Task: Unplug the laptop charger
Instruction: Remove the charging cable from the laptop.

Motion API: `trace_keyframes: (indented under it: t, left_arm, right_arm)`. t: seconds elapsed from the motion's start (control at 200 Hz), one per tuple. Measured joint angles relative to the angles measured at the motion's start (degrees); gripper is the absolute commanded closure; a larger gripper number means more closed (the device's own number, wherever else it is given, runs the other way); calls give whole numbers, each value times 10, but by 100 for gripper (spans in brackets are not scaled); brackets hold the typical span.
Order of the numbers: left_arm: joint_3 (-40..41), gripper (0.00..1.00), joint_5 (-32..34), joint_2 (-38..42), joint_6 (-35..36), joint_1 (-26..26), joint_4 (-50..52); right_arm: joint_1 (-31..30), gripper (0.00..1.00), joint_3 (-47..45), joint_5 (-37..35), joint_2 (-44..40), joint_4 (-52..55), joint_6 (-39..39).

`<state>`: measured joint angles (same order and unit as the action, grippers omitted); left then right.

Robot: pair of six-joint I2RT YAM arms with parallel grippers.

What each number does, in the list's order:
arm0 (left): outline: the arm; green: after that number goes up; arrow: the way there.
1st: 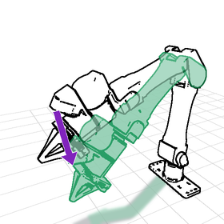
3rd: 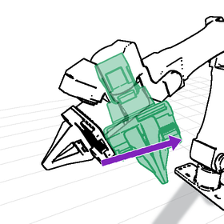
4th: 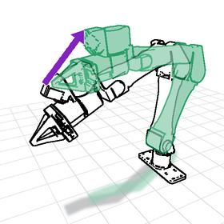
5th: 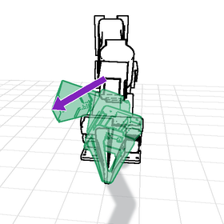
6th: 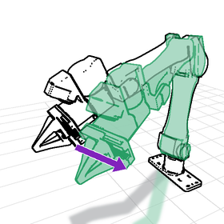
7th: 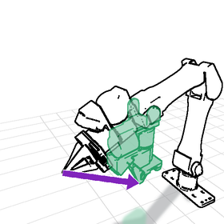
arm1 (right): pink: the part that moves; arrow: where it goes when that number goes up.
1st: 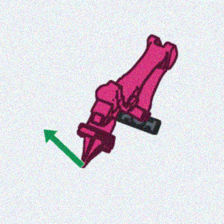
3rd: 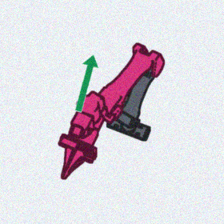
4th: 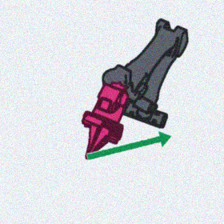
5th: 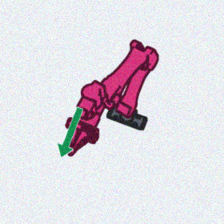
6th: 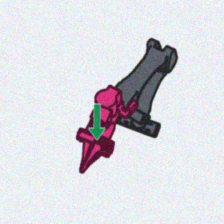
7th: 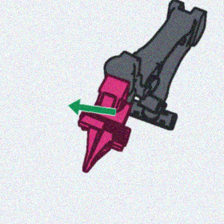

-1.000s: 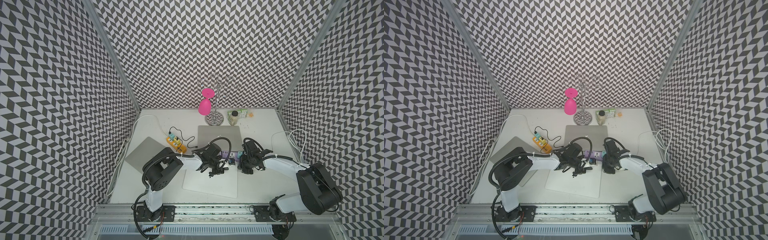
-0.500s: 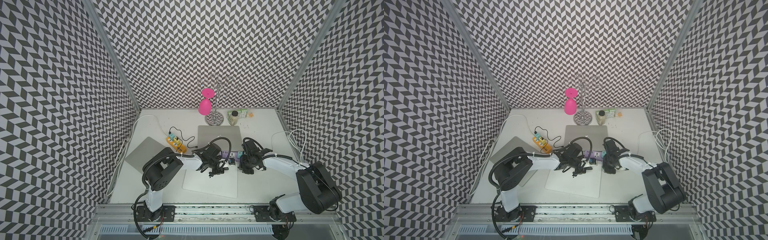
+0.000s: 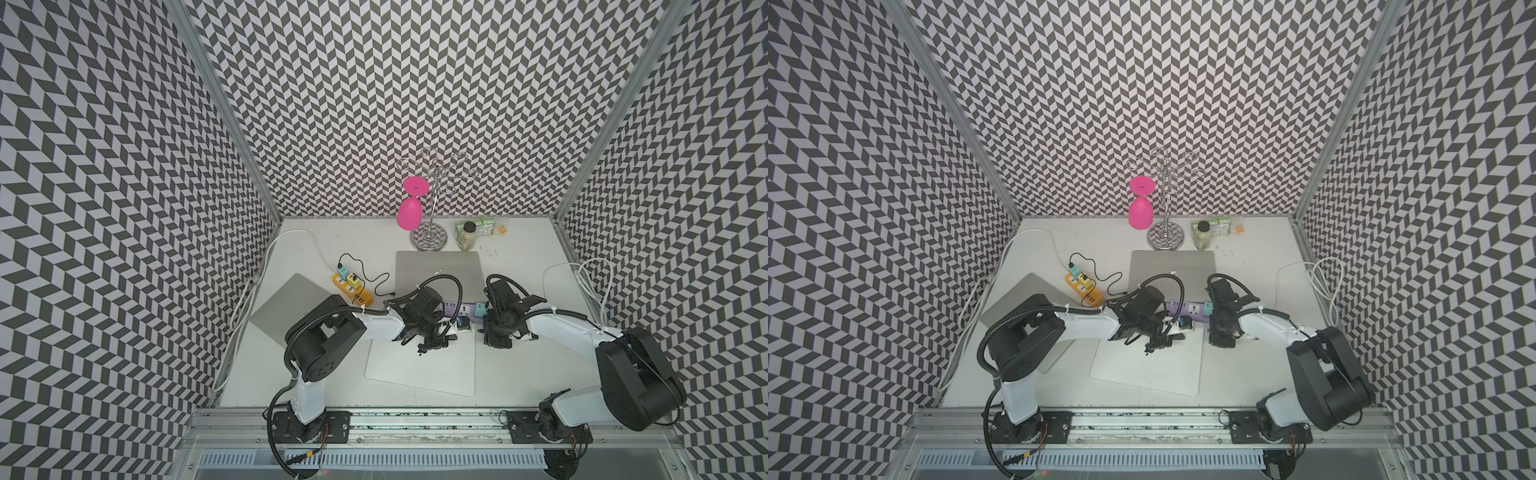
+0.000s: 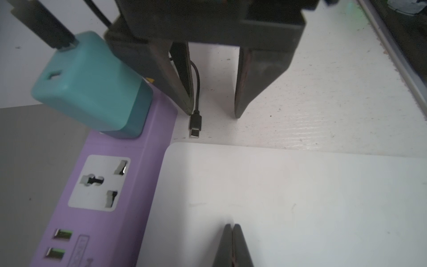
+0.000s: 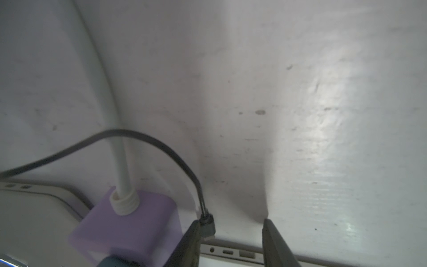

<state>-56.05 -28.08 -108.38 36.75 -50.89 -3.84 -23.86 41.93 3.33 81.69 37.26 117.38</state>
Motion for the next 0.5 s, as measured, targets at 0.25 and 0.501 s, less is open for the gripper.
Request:
trace_keyframes:
  t: [0.25,0.501]
  left_arm:
    - [0,100,4,2,-3,0,2]
    - [0,100,19,14,-12,0,24]
  right_arm:
    - [-25,50,9,-21,-42,40,-36]
    - [-87,48,32,-71,-92,87,-72]
